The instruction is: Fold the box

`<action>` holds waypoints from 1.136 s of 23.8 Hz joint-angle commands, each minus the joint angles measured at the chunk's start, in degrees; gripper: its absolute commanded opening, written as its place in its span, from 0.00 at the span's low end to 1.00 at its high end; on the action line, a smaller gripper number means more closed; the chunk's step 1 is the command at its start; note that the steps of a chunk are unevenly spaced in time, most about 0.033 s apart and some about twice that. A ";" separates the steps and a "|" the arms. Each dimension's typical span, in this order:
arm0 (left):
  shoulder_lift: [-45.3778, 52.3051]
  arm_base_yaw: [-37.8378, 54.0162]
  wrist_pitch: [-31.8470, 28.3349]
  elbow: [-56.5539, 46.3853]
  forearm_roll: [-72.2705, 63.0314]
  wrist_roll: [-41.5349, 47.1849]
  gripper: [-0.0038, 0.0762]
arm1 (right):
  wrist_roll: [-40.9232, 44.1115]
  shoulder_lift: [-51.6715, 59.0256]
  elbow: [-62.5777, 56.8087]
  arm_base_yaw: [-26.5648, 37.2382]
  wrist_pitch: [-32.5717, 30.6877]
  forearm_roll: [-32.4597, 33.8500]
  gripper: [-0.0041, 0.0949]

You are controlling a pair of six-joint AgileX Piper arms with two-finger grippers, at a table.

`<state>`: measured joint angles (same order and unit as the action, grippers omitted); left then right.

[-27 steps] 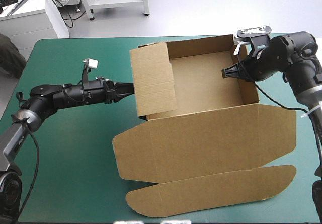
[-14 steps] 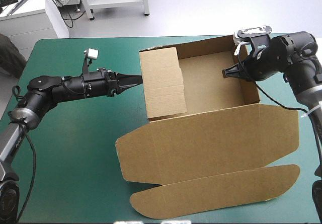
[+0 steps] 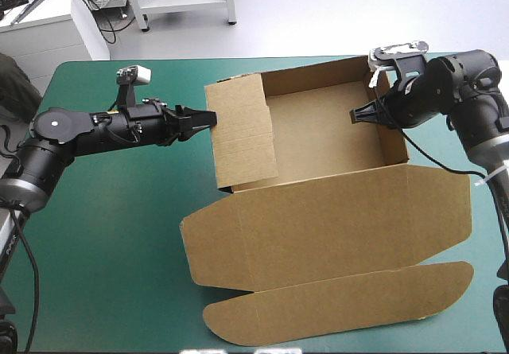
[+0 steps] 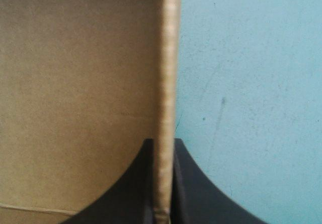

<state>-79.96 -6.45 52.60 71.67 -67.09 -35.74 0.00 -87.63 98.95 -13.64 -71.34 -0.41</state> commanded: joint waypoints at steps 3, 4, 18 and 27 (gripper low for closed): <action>1.89 -6.24 -8.12 2.17 5.08 8.81 0.52 | 2.14 2.20 1.77 -2.64 1.56 -1.10 0.03; 1.89 -8.21 -10.25 2.17 6.55 9.86 0.51 | 2.50 2.20 1.77 -3.60 2.19 -0.70 0.03; 1.76 -15.84 -14.48 2.17 35.50 35.74 0.45 | 11.01 -1.14 1.91 -13.86 8.68 1.50 0.03; -2.68 -21.20 -12.21 5.71 53.43 47.30 0.05 | 16.35 -9.85 8.85 -21.13 9.10 1.44 0.03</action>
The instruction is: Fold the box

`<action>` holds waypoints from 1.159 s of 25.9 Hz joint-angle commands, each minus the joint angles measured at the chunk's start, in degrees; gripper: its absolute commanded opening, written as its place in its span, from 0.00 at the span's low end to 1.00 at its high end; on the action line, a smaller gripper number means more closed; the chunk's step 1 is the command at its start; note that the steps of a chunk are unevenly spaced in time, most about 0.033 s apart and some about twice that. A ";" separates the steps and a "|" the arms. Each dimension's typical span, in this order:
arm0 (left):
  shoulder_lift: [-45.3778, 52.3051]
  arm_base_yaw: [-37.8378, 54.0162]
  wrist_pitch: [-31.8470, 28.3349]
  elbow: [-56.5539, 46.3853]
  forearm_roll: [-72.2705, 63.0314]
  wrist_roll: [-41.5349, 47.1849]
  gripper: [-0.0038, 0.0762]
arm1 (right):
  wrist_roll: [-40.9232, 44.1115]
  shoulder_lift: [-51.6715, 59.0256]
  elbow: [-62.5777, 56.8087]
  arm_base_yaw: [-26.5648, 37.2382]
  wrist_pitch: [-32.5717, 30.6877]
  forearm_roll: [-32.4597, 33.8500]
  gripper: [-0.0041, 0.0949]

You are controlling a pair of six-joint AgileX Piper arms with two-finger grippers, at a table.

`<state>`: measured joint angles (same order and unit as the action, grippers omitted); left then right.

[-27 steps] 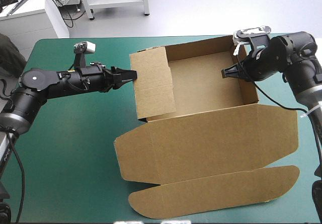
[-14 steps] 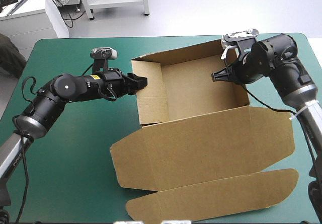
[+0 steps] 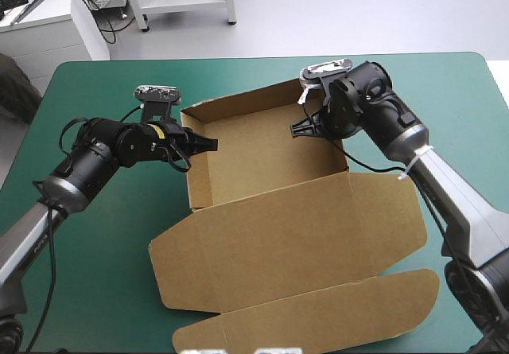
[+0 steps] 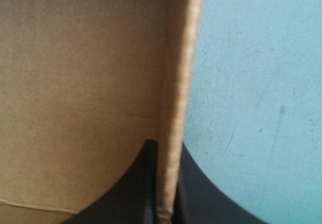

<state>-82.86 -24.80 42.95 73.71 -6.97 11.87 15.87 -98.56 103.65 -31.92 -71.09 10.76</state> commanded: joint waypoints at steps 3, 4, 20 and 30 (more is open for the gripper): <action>-2.19 -2.85 -0.89 5.34 -4.96 0.06 0.04 | 0.48 -0.48 4.61 -2.64 7.18 -7.92 0.03; -2.49 -2.85 -1.02 5.34 -4.58 0.17 0.04 | 0.21 -0.62 4.61 -2.48 6.75 -7.15 0.03; -11.59 -2.42 -4.92 5.45 -0.02 6.33 0.04 | -5.84 -8.07 4.38 7.82 3.94 -11.10 0.03; -18.27 -2.42 -9.05 5.97 -0.80 6.33 0.04 | -11.22 -16.37 4.38 12.23 5.34 -14.06 0.03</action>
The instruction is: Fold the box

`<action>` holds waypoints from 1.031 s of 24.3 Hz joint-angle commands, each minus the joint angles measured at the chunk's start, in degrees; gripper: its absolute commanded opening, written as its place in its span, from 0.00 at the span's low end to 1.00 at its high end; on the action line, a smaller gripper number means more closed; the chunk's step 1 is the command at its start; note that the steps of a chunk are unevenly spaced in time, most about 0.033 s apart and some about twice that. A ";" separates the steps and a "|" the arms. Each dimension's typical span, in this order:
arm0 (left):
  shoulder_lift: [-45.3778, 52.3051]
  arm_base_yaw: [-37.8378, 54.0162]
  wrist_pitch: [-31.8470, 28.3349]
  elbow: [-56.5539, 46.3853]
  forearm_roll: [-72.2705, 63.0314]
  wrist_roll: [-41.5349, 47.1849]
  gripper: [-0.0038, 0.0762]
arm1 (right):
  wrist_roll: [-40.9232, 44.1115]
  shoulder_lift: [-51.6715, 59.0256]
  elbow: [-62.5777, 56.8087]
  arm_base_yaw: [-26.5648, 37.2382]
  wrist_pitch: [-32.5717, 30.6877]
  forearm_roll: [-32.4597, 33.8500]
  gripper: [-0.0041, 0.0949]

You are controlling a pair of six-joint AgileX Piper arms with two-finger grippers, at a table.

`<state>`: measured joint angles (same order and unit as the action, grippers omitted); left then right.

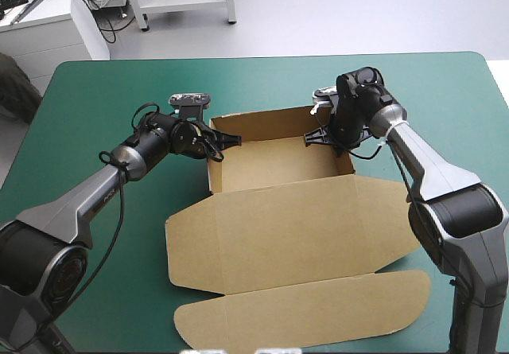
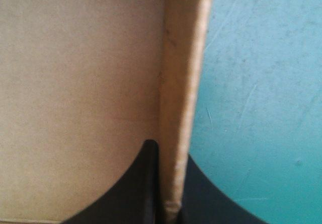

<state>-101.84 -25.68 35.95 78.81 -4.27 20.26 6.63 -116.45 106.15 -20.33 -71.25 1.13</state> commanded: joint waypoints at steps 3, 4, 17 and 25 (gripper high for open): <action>0.71 -1.54 -2.02 1.82 -3.26 -2.06 0.04 | -1.98 1.36 1.96 1.20 5.49 -4.01 0.03; 0.71 -1.54 -1.81 2.30 -3.26 -2.06 0.04 | -1.98 1.36 2.01 1.20 4.93 -3.52 0.03; 0.71 -1.54 6.83 7.60 -3.28 -4.22 0.41 | -3.89 1.94 2.10 1.20 -0.59 -1.13 0.44; 0.91 -1.54 8.58 7.74 -3.03 -4.35 0.41 | -3.89 3.31 6.69 1.20 -0.59 -1.13 0.45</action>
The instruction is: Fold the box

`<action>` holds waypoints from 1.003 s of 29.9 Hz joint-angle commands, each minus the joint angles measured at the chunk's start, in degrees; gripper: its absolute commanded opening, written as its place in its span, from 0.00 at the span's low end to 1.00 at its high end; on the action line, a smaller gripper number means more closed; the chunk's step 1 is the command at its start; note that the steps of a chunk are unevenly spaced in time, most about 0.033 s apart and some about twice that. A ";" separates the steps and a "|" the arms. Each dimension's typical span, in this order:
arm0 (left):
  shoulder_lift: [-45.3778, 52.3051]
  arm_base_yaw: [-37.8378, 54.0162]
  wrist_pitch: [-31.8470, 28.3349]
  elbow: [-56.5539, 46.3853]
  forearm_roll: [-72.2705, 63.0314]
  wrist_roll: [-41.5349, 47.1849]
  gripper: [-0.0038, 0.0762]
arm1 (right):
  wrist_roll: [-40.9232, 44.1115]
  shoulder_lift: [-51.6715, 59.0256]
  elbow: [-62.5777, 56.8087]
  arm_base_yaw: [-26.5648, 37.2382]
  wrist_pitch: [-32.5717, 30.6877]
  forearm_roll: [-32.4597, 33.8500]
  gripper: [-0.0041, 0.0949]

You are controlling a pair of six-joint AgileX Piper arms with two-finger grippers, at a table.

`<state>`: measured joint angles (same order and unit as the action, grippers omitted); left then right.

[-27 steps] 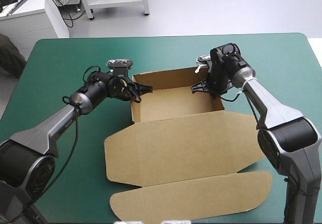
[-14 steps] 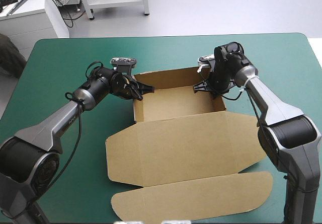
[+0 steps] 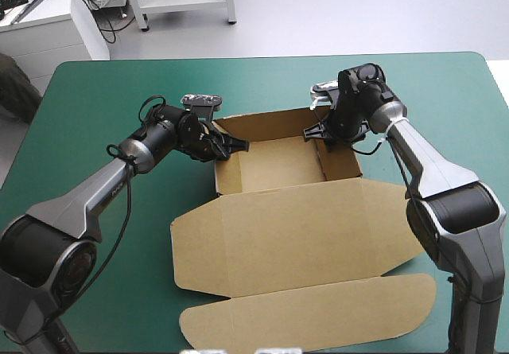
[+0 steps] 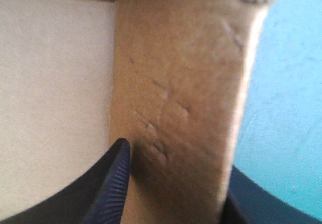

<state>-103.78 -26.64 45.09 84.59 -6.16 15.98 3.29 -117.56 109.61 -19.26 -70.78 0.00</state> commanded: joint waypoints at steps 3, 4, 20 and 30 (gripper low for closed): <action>2.85 -0.58 2.51 3.15 0.09 -0.10 0.41 | -0.80 5.01 3.76 0.12 -1.06 0.32 0.45; 2.85 -0.58 3.85 3.91 1.48 -0.10 0.41 | -1.44 5.24 3.76 0.12 -1.06 0.32 0.45; 2.85 -0.58 24.11 18.89 6.16 -0.46 0.41 | -2.25 13.01 3.88 0.12 -1.06 1.63 0.45; 10.84 -0.58 28.49 33.34 2.59 -12.66 0.14 | -0.73 19.09 3.88 0.12 -1.06 1.53 0.45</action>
<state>-99.60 -26.99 71.52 113.35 -2.71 6.11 2.05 -103.10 111.62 -19.31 -71.36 0.85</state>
